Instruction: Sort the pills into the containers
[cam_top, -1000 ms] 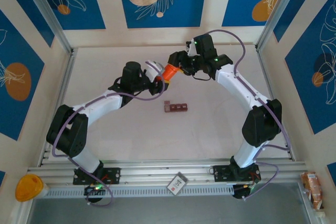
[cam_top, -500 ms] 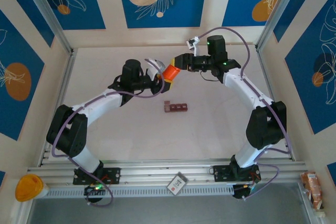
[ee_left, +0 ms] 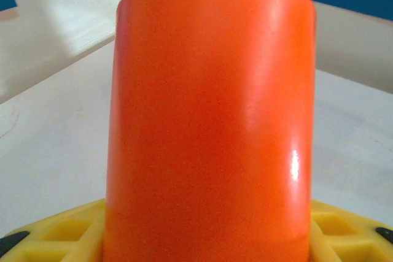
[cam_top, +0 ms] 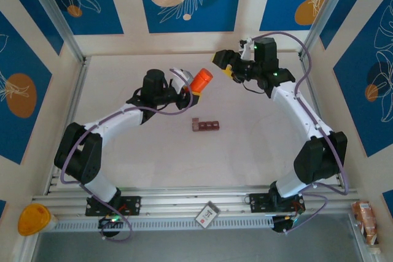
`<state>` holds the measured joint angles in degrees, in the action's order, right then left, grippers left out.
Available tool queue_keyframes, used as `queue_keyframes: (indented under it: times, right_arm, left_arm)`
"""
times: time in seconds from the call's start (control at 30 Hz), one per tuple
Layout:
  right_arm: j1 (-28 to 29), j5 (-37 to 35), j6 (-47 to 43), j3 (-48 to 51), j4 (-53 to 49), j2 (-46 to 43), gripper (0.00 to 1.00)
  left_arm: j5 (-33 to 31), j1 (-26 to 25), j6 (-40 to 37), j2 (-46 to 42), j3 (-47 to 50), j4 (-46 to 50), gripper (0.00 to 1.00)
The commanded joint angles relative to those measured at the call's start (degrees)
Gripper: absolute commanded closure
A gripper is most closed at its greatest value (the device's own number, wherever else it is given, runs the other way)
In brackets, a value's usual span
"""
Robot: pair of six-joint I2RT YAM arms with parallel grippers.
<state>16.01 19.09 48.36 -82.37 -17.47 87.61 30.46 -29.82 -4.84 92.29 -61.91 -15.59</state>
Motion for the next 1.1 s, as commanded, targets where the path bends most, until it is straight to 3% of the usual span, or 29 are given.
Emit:
queue_keyframes:
  times: [0.0, 0.53, 0.73, 0.87, 1.07]
  right_arm:
    - [2.3, -6.8, 4.3, 1.0, -3.8, -1.1, 0.14]
    - [8.5, -7.9, 3.9, -5.1, -4.9, 5.5, 0.14]
    - [9.0, -7.7, 3.5, -4.9, -4.0, 5.7, 0.28]
    - [9.0, -7.1, 2.8, -4.1, -2.9, 5.5, 0.49]
    - [7.8, -0.7, -2.9, -1.7, 2.7, 6.0, 0.53]
  left_arm:
    - [-3.9, -0.3, -3.1, -1.4, -0.6, 0.1, 1.0]
    - [-4.1, -0.6, -4.2, -0.6, -1.5, 2.3, 1.0]
    - [-4.0, -0.7, -4.0, -0.4, -1.6, 2.2, 1.0]
    - [-3.9, -0.7, -3.7, -0.3, -1.5, 1.8, 1.0]
    - [-2.6, -0.7, -1.8, -0.7, -1.4, 0.1, 1.0]
